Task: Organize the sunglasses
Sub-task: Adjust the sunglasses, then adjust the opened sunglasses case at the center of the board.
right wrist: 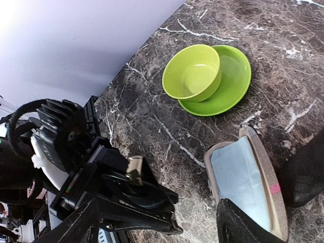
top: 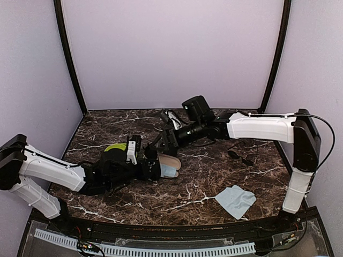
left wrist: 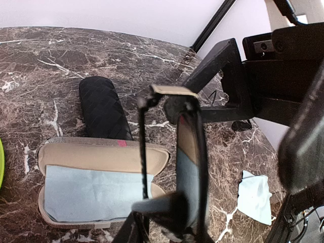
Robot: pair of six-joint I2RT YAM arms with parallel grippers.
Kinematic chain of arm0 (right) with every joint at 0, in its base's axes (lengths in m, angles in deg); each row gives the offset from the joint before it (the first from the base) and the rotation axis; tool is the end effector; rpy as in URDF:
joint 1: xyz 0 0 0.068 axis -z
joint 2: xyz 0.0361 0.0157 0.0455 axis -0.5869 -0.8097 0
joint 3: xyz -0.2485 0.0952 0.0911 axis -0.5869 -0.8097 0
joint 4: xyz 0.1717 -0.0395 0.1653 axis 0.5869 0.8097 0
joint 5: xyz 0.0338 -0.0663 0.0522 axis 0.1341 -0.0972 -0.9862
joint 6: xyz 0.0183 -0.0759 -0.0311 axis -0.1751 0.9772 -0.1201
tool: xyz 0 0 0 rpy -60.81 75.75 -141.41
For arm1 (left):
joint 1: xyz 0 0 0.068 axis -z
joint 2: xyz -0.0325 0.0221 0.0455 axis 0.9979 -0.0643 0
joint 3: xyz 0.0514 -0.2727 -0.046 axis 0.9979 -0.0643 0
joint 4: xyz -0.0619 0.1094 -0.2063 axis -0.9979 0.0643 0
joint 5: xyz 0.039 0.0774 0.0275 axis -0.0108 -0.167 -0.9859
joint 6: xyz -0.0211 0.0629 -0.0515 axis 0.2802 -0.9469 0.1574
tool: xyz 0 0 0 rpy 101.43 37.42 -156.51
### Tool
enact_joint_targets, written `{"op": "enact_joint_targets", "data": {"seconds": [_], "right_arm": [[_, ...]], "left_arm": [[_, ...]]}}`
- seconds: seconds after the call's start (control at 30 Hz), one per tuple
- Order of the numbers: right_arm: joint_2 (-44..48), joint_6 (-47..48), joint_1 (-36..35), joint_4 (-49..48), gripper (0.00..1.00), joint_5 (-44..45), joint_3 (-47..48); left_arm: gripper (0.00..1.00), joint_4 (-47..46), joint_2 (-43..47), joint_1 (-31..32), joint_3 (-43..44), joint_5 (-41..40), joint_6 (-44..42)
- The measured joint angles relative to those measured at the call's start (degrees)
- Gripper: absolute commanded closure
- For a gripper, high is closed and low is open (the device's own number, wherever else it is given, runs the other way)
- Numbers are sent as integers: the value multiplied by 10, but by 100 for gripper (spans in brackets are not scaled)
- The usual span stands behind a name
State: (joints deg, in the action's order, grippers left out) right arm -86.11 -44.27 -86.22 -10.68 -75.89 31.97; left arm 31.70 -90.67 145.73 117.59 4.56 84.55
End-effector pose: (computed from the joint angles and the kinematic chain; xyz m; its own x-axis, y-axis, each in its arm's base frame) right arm 0.2479 0.3602 0.2655 -0.7199 -0.3045 -0.6238 -0.6932 0.3617 0.6235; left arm 0.1717 -0.2524 0.2104 -0.5124 -0.2427 -0.8238 0.4931 0.7022 -0.5136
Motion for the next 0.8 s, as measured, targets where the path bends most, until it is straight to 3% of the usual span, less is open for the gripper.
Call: {"op": "enact_joint_targets", "data": {"seconds": [0.23,0.4,0.57,0.8], "right_arm": [[25,14,35,14,21,33,-24],[25,51,63,58,24,105,-23],[-11,93,69,105,27,149,-5],[-70,134,69,135,30,138,3]], "left_arm": [[74,1,21,0,-4,-7,2],[74,1,45,0,-19,-13,9],[73,8,75,0,-31,-22,15],[73,22,105,0,-40,-36,25]]}}
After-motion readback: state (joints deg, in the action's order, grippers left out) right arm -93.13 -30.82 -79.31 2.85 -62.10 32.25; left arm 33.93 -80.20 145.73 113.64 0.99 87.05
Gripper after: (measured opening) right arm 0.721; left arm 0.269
